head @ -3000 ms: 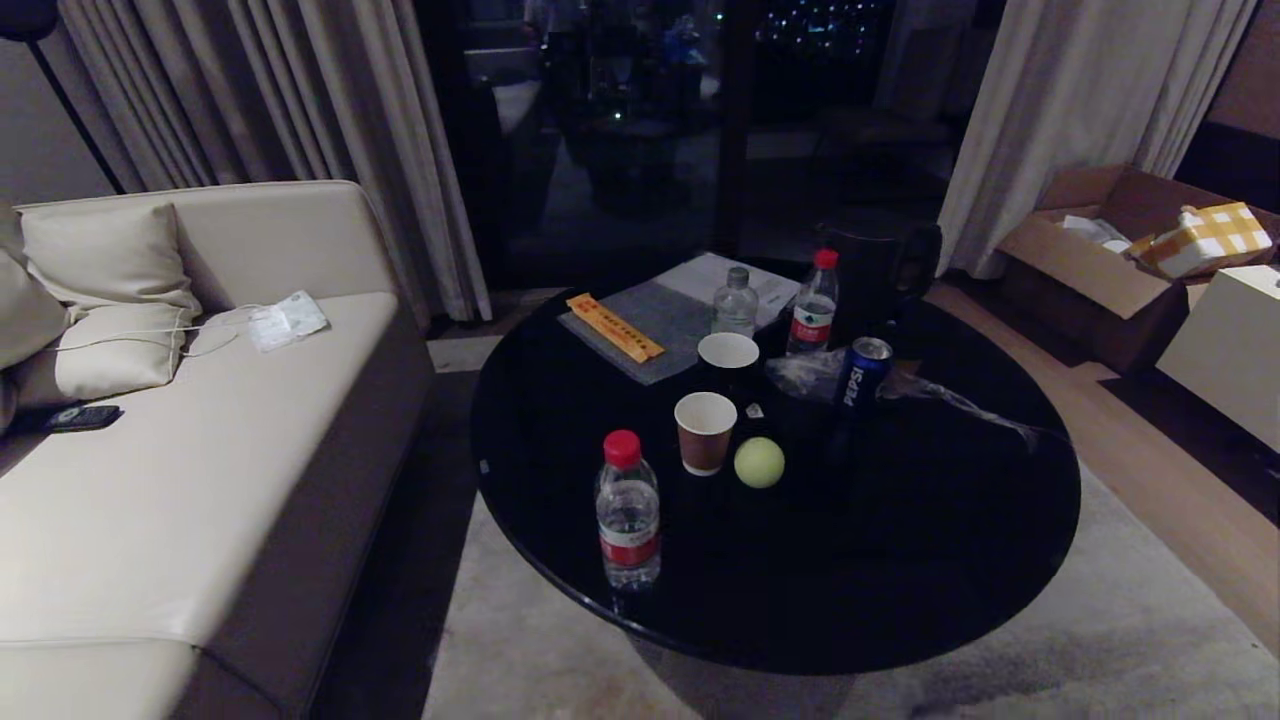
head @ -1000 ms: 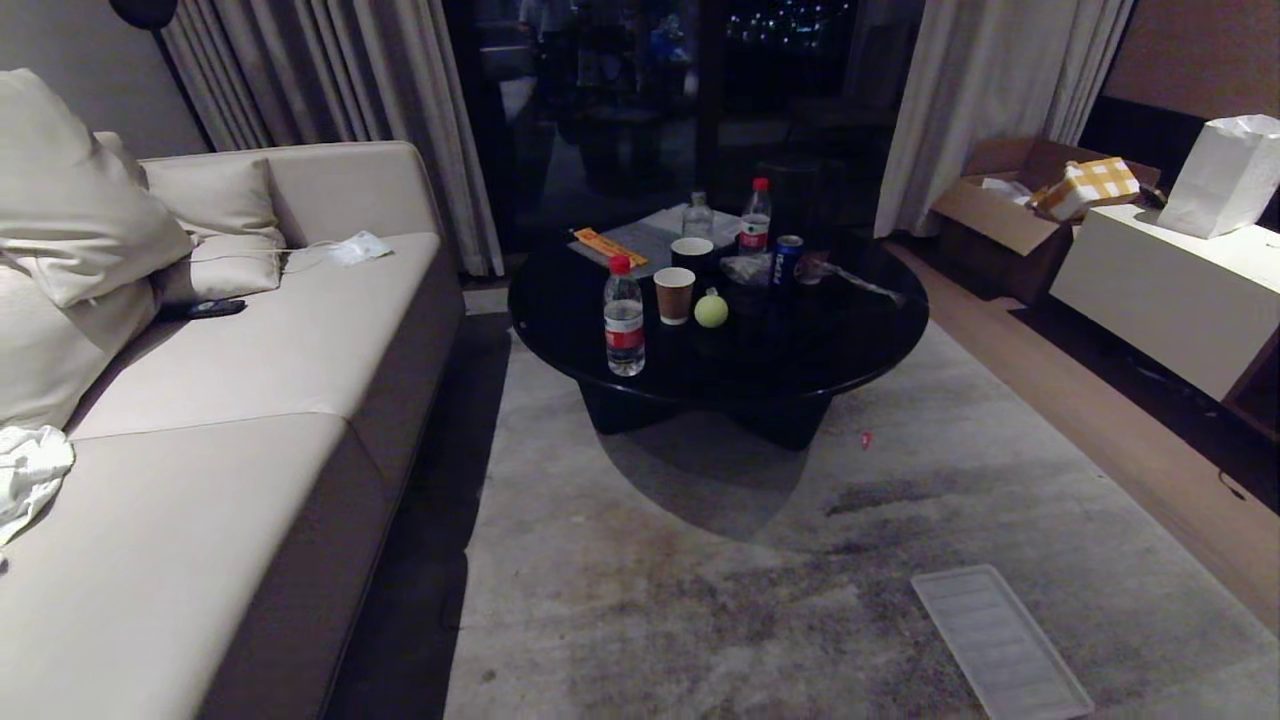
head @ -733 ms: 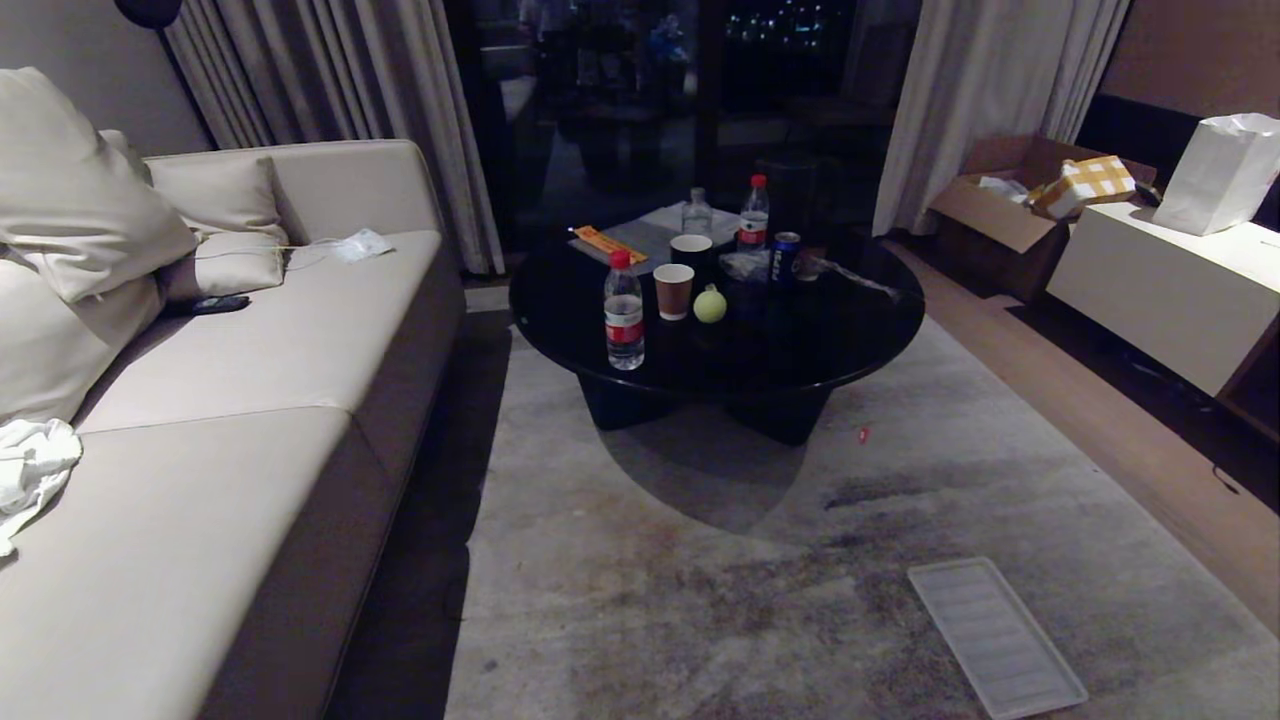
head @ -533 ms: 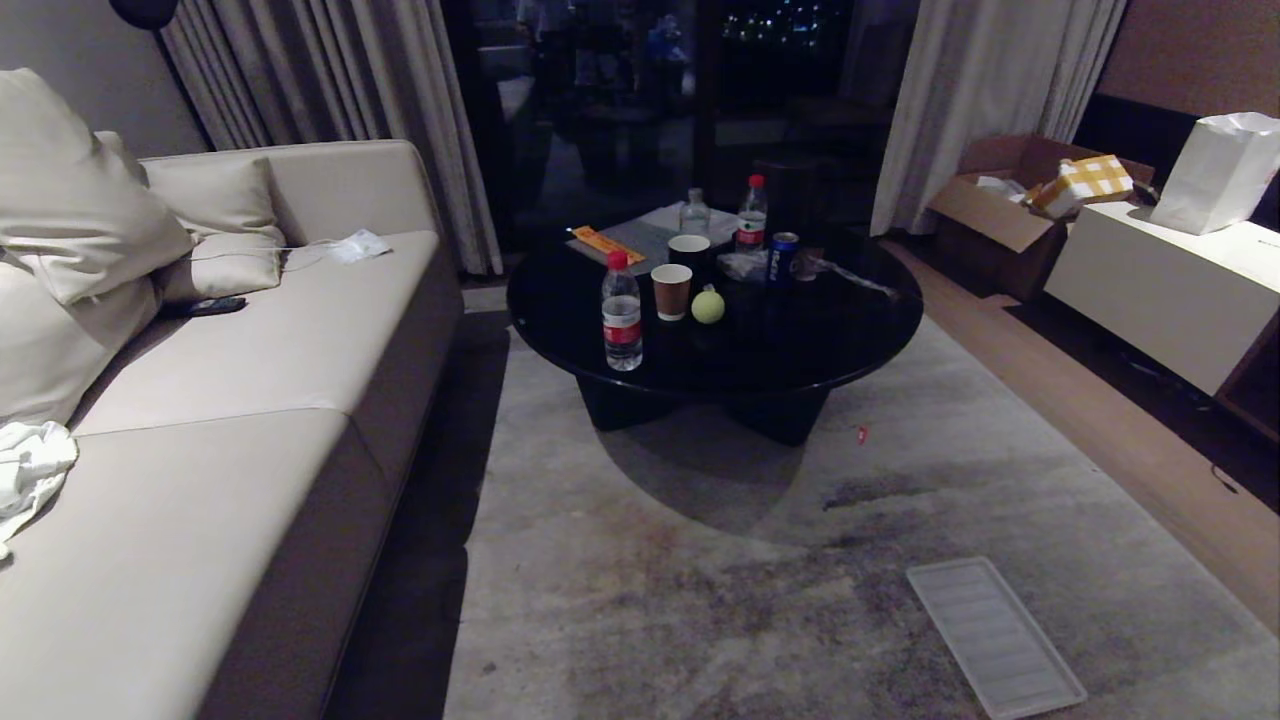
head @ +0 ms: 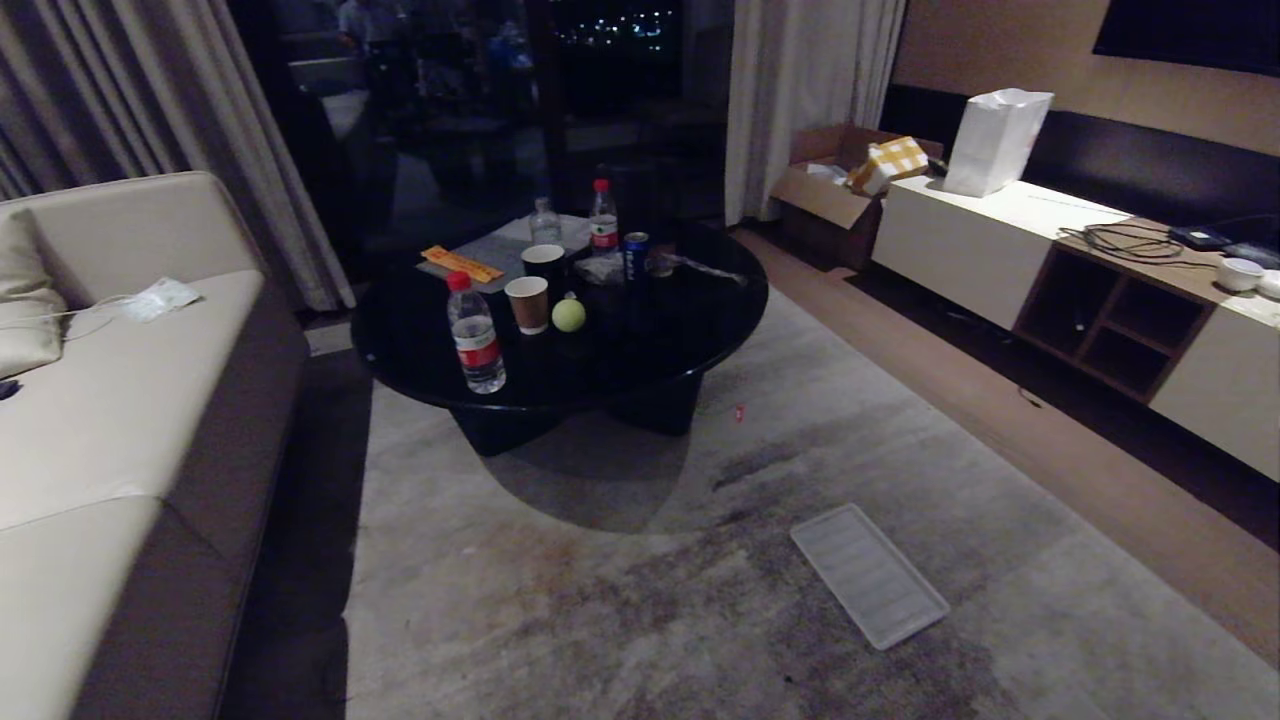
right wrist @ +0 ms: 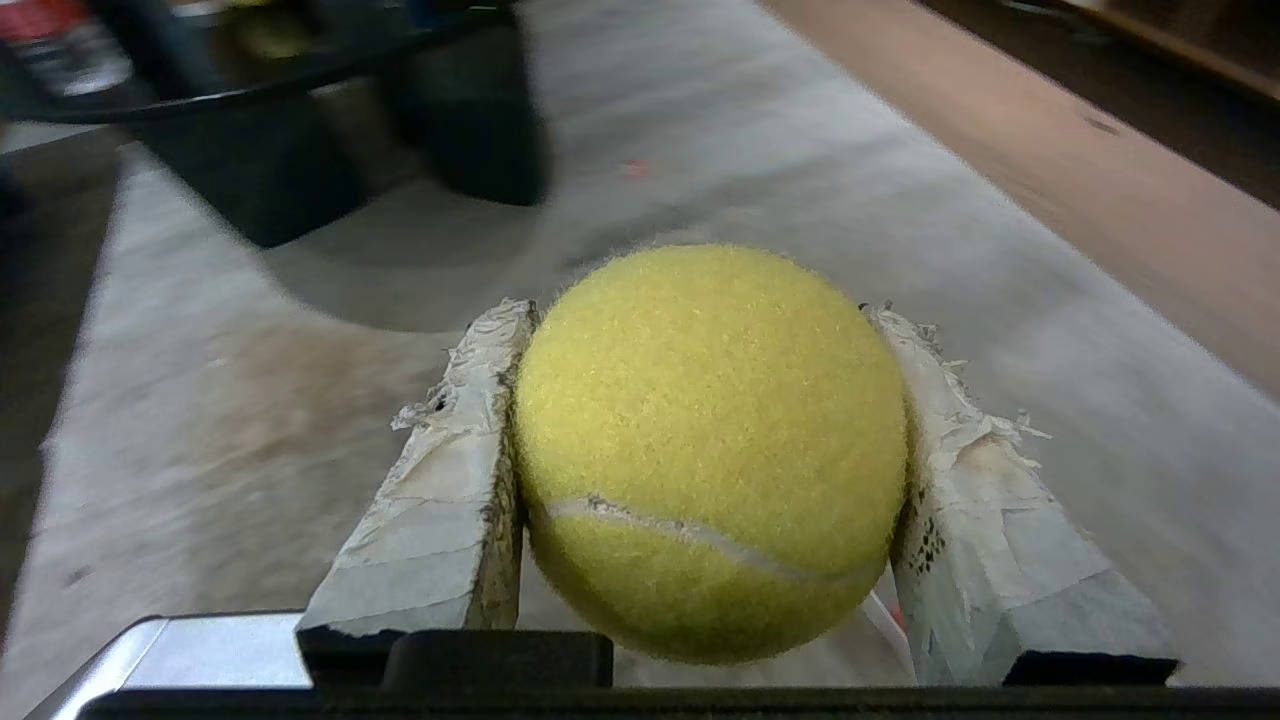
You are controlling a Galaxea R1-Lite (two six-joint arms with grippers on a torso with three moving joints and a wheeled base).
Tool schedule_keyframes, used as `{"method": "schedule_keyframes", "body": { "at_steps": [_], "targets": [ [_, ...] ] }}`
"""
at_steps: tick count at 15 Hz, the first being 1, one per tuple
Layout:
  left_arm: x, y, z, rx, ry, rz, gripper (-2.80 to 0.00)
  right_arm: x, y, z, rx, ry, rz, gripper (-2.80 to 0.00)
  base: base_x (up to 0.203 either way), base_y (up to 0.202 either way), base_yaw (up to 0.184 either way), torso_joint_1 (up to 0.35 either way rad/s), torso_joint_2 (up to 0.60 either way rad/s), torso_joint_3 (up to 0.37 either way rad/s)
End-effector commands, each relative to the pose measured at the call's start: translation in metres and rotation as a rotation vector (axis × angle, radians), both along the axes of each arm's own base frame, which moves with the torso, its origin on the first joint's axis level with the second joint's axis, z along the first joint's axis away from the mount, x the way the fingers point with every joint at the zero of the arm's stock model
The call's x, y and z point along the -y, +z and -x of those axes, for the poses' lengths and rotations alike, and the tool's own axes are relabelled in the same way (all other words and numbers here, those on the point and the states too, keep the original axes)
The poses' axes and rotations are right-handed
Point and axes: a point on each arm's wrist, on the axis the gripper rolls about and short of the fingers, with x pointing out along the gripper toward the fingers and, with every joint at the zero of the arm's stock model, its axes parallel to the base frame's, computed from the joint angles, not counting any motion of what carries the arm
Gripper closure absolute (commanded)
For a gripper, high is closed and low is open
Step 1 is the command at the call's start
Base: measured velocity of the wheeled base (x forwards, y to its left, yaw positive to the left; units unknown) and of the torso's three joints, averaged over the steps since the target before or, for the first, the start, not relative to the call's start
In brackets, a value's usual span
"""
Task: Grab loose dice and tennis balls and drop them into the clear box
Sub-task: Put the ball in the box
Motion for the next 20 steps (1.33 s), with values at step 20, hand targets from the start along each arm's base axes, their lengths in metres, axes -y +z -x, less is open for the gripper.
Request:
{"method": "schedule_keyframes", "body": {
  "at_steps": [20],
  "targets": [
    [0.0001,-0.0004,-0.0002,-0.003,-0.004,-0.006,0.00,0.0000,-0.0001,-0.0001,-0.002,0.000,0.000,0.00,0.001,0.011,-0.163,0.003,0.00,0.002]
  ]
}}
